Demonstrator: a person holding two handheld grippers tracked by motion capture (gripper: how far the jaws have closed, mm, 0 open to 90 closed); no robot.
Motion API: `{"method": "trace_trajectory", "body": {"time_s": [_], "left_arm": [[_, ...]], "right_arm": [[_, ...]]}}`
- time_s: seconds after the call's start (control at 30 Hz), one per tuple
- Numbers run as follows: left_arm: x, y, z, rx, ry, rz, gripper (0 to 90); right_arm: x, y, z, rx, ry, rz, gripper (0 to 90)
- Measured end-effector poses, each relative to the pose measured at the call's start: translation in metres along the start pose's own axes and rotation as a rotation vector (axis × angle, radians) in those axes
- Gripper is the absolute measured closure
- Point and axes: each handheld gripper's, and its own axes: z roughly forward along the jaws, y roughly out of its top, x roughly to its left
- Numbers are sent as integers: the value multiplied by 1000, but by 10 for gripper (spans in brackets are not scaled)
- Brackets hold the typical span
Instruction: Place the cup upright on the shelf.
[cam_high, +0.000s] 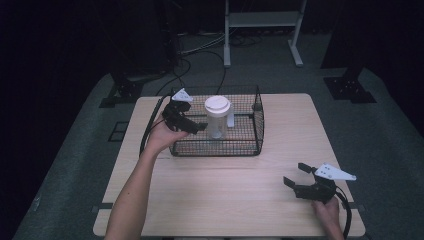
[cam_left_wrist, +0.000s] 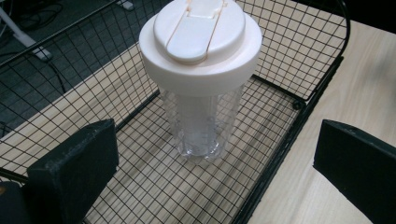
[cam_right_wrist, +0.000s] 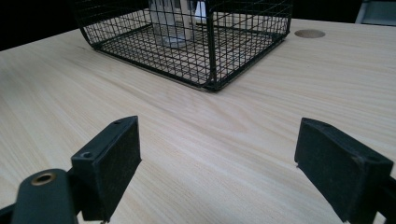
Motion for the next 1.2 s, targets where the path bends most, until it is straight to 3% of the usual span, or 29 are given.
{"method": "trace_trajectory", "body": {"time_s": [0.47,1.2], "left_arm": [[-20,-16,-6,-43,-53,18,0],[-45,-41,-13,-71,-82,51,0]], "right_arm": [[0,0,1,5,-3,2,134],[-1,0,1,8,-11,4,135]]}}
